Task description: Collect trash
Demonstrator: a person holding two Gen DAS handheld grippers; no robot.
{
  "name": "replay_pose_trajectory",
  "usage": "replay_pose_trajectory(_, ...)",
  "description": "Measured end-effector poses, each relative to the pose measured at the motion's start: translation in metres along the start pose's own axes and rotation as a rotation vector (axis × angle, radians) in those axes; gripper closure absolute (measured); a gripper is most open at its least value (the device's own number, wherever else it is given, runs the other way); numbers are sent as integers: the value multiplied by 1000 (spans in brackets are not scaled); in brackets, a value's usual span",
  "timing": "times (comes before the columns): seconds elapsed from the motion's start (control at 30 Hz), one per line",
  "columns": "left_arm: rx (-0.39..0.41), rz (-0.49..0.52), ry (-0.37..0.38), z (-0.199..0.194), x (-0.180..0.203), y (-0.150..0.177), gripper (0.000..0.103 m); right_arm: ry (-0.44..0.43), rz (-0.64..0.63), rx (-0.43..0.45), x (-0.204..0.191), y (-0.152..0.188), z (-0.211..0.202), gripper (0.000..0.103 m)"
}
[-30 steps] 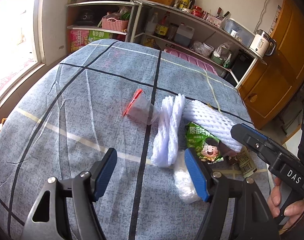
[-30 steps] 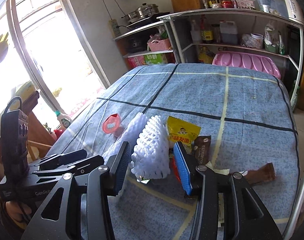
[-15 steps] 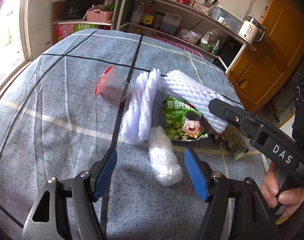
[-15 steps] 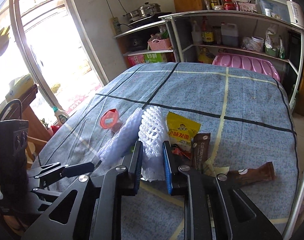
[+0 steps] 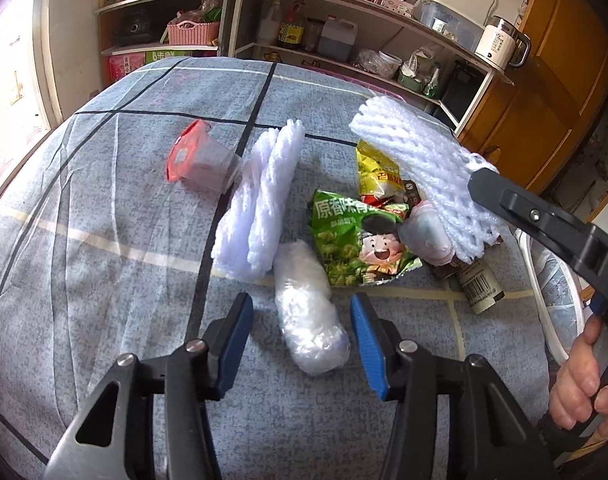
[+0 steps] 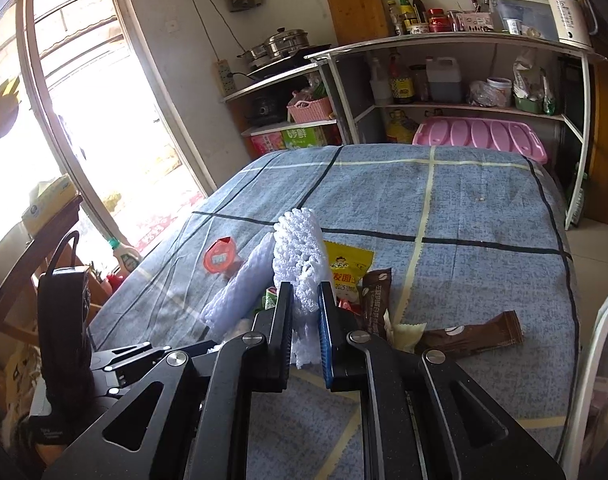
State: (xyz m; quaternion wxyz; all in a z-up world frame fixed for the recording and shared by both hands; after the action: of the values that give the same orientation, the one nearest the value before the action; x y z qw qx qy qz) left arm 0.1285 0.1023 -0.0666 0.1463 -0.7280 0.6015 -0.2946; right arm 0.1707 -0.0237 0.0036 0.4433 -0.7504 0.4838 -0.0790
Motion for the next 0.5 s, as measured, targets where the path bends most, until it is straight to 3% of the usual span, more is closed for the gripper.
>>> replay_pose_trajectory(0.33, 10, -28, 2, -1, -6, 1, 74, 7, 45, 32, 8, 6, -19, 91)
replay_pose_trajectory(0.5, 19, -32, 5, -5, -6, 3, 75, 13, 70, 52, 16, 10, -32, 91)
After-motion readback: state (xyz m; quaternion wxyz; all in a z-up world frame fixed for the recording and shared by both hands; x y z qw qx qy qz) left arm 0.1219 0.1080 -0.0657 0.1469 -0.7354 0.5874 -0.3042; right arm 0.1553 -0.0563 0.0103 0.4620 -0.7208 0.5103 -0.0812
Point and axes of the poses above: each gripper's, at about its wrist camera, not at the fingertips, and z roughly the way its jaws point, x to its right, y to its underside, the point moved 5 cm from there along z, roughly the way its jaws point, and after that the axes turned 2 degrees about y, right-handed, at the moved point
